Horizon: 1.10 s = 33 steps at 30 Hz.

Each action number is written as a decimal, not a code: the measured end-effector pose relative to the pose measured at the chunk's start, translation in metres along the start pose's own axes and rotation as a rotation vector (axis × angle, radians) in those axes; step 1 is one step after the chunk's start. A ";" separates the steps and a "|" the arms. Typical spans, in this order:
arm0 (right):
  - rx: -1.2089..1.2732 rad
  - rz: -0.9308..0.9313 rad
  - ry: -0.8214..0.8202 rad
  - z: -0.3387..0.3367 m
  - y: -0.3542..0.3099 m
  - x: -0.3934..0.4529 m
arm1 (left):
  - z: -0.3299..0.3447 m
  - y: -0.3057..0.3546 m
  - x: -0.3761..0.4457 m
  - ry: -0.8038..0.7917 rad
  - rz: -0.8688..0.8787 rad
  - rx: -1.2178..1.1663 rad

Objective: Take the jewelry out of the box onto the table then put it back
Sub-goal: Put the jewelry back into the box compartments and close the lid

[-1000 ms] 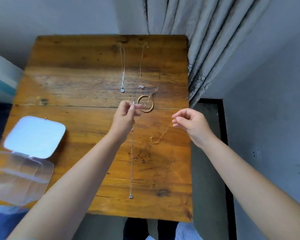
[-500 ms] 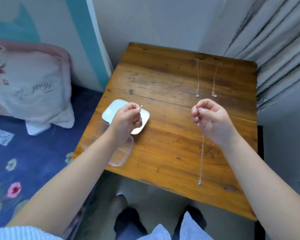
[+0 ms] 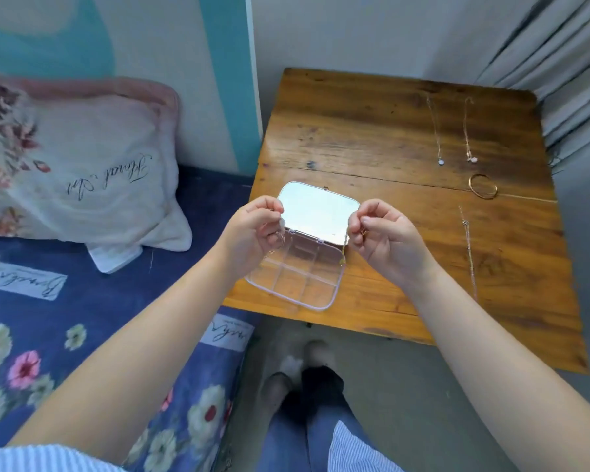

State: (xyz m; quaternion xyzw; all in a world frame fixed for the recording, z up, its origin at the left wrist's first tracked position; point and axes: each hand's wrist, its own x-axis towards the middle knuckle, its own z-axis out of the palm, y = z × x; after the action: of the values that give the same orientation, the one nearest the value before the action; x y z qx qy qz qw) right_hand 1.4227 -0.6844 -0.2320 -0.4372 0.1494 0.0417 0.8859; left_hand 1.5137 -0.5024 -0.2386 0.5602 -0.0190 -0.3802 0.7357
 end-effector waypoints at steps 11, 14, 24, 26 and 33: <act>-0.061 0.113 -0.016 0.014 0.031 0.052 | -0.042 0.006 0.034 0.085 0.041 0.124; -0.042 0.121 -0.016 0.011 0.036 0.059 | -0.047 0.003 0.045 0.015 0.018 0.182; 0.052 0.027 0.156 -0.001 0.064 0.060 | -0.068 -0.014 0.063 -0.173 -0.057 0.352; 0.090 -0.014 0.180 -0.002 0.068 0.058 | -0.075 -0.012 0.063 -0.184 -0.047 0.322; 0.121 -0.162 0.177 0.011 0.063 0.050 | -0.081 -0.006 0.072 -0.225 -0.001 0.351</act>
State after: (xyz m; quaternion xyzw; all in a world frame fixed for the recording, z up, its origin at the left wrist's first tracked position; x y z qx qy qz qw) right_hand 1.4600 -0.6400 -0.2892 -0.3958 0.1936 -0.0776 0.8943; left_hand 1.5978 -0.4793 -0.3024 0.6338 -0.1670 -0.4317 0.6197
